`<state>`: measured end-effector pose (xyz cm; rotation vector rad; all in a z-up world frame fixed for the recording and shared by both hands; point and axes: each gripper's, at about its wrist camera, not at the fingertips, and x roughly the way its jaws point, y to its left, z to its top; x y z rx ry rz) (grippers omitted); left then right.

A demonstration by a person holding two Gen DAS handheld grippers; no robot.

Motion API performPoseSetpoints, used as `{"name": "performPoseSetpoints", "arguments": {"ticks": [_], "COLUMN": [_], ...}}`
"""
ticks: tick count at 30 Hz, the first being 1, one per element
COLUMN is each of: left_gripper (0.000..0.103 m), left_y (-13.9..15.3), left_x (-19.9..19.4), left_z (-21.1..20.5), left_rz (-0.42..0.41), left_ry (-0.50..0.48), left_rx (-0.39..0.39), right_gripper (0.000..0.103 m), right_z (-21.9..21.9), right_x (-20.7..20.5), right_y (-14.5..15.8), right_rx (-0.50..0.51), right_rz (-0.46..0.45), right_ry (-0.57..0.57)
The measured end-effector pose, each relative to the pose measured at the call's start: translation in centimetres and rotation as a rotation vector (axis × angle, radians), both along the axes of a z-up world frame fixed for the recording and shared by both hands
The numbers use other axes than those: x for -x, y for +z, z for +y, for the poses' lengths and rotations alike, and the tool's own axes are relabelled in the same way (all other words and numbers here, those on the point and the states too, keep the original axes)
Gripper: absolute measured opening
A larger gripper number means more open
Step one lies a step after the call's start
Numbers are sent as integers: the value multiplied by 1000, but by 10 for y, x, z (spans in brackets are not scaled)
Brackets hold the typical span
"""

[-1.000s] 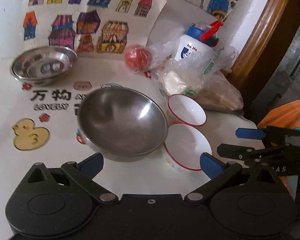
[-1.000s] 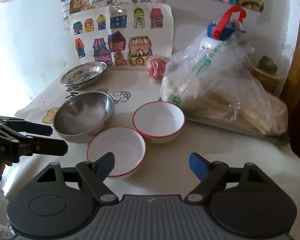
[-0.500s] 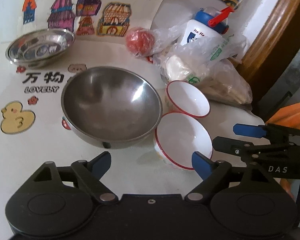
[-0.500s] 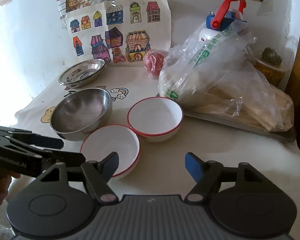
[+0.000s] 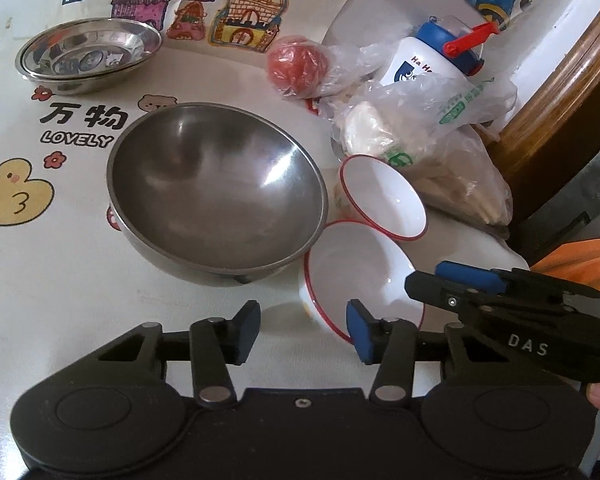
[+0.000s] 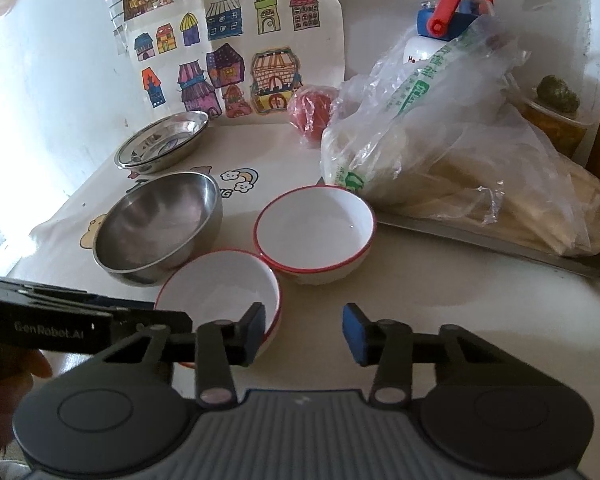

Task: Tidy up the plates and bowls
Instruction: 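Grasp the rim of a white red-rimmed bowl with both tools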

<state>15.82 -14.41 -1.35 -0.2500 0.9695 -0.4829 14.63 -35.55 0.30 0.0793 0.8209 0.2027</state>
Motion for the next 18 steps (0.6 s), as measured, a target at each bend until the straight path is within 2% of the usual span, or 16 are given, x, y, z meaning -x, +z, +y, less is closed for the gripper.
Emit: {"name": "performPoseSetpoints", "arguments": {"ticks": [5,9,16,18], "left_gripper": [38,26,21,20], "left_y": [-2,-4,-7,-7], "left_x": [0,0,-1,0], "left_z": [0,0,5,5], "left_rz": [10,25,48,51], "left_ry": [0,-12,8,11], "left_rx": [35,67,109,116], "right_gripper": [33,32,31,22], "right_z": [5,9,13,12], "right_x": [-4,-7,-10,-11], "right_y": [-2,-5,-11,-13], "right_rx": [-5,-8,-15,-27], "right_rz": [8,16,41,53], "right_ry": [9,16,19,23]}}
